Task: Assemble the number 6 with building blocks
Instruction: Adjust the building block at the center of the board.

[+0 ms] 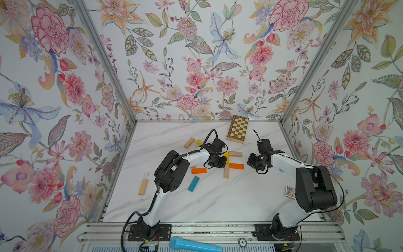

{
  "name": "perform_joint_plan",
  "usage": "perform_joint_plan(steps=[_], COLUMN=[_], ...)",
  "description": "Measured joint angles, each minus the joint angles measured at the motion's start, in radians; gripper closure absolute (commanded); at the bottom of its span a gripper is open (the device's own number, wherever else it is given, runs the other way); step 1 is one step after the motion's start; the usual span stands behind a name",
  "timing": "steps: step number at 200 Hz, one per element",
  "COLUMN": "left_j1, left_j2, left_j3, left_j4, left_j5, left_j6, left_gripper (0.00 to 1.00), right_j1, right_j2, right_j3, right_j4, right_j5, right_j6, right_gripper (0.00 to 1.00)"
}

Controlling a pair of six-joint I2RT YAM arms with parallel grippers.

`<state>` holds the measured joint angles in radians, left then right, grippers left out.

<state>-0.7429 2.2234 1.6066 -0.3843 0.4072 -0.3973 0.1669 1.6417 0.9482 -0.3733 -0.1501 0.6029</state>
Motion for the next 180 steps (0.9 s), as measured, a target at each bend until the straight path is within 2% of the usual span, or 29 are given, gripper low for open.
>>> perform_joint_plan(steps=[116, 156, 180], left_j1=[0.000, 0.010, 0.019], left_j2=[-0.006, -0.060, -0.101], left_j3=[-0.016, -0.093, -0.156], left_j4=[0.017, 0.040, 0.056], left_j5=[-0.006, -0.040, -0.048], left_j6=[0.000, -0.003, -0.005], left_gripper=[1.00, 1.00, 1.00], right_j1=[0.029, 0.041, 0.095], right_j2=[0.042, 0.006, -0.063], right_j3=[0.041, 0.004, -0.037], right_j4=[-0.044, -0.011, 0.021], right_j5=[0.051, 0.074, 0.094], right_j6=[-0.031, -0.071, -0.084], right_gripper=[0.71, 0.71, 0.70])
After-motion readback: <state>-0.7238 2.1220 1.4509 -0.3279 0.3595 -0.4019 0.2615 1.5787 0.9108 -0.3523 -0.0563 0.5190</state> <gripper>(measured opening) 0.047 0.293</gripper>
